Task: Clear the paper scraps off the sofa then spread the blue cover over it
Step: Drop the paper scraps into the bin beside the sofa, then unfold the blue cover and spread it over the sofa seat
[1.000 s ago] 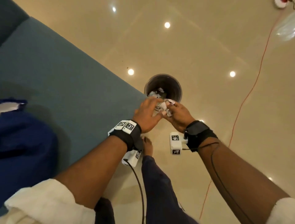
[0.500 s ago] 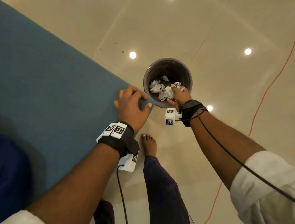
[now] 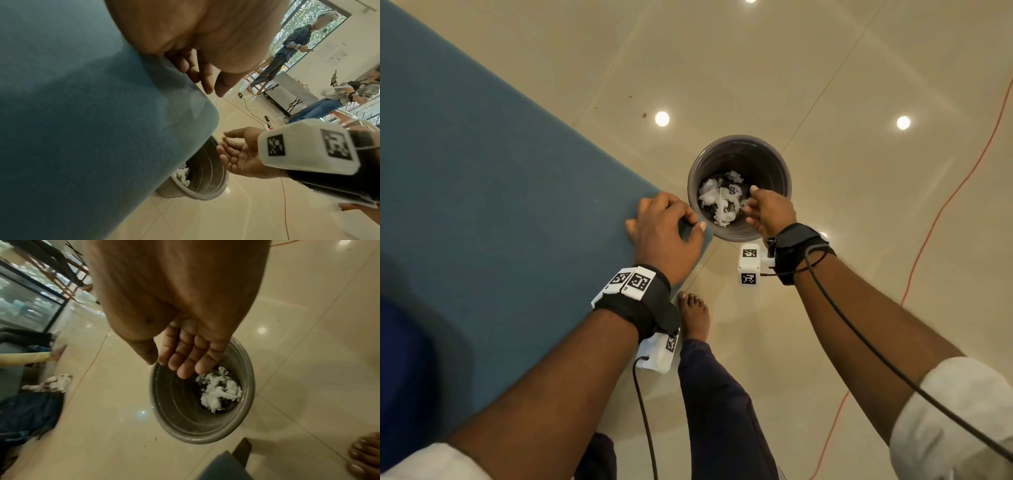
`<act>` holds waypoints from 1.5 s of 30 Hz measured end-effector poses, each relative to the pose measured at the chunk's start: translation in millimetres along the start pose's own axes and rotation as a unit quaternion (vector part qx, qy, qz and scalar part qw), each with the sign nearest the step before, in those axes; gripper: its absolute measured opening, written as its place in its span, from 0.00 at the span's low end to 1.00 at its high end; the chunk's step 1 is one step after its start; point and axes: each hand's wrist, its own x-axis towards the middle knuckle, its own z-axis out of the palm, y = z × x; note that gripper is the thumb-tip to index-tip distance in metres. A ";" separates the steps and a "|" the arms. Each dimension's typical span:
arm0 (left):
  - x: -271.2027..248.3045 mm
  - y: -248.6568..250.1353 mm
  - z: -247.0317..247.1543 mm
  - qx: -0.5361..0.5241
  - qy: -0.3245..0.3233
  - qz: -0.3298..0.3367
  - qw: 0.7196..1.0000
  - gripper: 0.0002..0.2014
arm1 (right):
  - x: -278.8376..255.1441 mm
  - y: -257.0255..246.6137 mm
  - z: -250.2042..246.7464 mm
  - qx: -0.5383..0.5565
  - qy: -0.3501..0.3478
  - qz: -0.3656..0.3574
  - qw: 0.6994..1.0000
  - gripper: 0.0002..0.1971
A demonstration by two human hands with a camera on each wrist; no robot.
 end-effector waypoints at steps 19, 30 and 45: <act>-137.4 -136.9 -231.9 -0.243 0.102 -0.137 0.955 0.05 | -312.8 1.0 229.8 -0.240 -0.262 -0.314 0.880 0.24; -344.5 -334.2 -344.6 -0.276 0.263 -0.278 0.882 0.02 | -463.6 164.7 429.8 -0.514 -0.323 -0.478 0.635 0.44; -461.9 -431.2 -381.2 -0.509 0.144 -0.253 0.810 0.15 | -559.0 265.7 503.8 -0.718 -0.233 -0.465 0.461 0.22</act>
